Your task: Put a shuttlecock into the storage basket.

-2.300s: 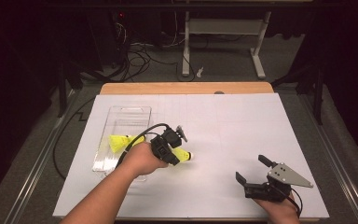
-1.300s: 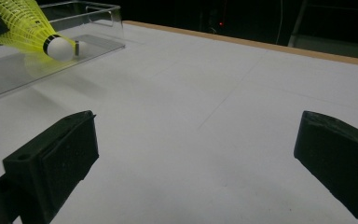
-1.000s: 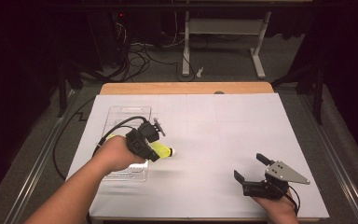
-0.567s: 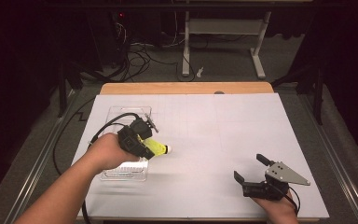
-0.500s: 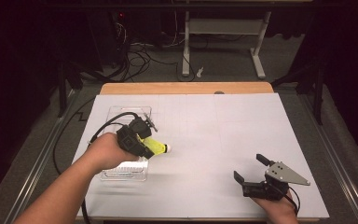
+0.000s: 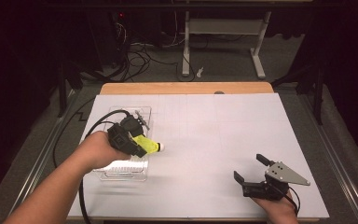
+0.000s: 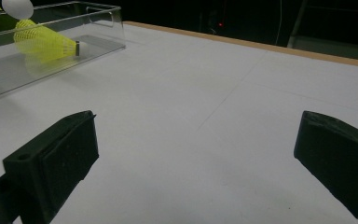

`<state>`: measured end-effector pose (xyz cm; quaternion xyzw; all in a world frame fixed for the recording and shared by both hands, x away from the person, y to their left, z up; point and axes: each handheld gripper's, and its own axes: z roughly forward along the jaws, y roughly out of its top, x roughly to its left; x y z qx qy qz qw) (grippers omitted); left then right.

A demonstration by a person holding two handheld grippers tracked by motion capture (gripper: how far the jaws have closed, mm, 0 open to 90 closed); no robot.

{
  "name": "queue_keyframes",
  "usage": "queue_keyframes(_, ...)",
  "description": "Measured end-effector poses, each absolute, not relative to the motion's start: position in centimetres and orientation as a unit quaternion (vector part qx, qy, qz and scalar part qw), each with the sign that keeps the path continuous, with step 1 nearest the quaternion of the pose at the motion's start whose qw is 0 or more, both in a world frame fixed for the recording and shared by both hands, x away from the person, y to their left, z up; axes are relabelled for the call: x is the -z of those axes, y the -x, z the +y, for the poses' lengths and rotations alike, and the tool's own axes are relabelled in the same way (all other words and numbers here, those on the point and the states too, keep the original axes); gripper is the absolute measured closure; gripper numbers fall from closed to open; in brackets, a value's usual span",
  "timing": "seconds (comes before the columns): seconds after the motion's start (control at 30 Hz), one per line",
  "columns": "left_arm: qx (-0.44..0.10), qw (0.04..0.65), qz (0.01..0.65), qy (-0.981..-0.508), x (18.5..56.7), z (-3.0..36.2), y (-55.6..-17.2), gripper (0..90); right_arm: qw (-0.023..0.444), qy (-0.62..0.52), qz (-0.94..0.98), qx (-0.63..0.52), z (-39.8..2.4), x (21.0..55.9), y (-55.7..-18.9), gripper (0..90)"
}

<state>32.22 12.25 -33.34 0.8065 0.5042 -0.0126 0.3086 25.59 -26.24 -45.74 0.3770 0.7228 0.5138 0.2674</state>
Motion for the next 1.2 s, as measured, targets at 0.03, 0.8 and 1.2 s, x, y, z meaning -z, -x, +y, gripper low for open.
queue_keyframes(0.03,0.012,0.312,0.505,-0.805,33.2,12.5,-32.2,89.5,0.268,-0.377,0.723,-0.513,-26.2,45.7,-25.6,0.3)
queue_keyframes(0.8,-0.005,0.314,0.539,-0.781,33.4,17.3,-32.2,89.4,0.268,-0.38,0.723,-0.511,-26.3,45.8,-25.6,0.2)
queue_keyframes(1.2,-0.009,0.31,0.548,-0.777,33.8,18.9,-32.1,89.4,0.268,-0.38,0.724,-0.51,-26.2,45.9,-25.6,0.2)
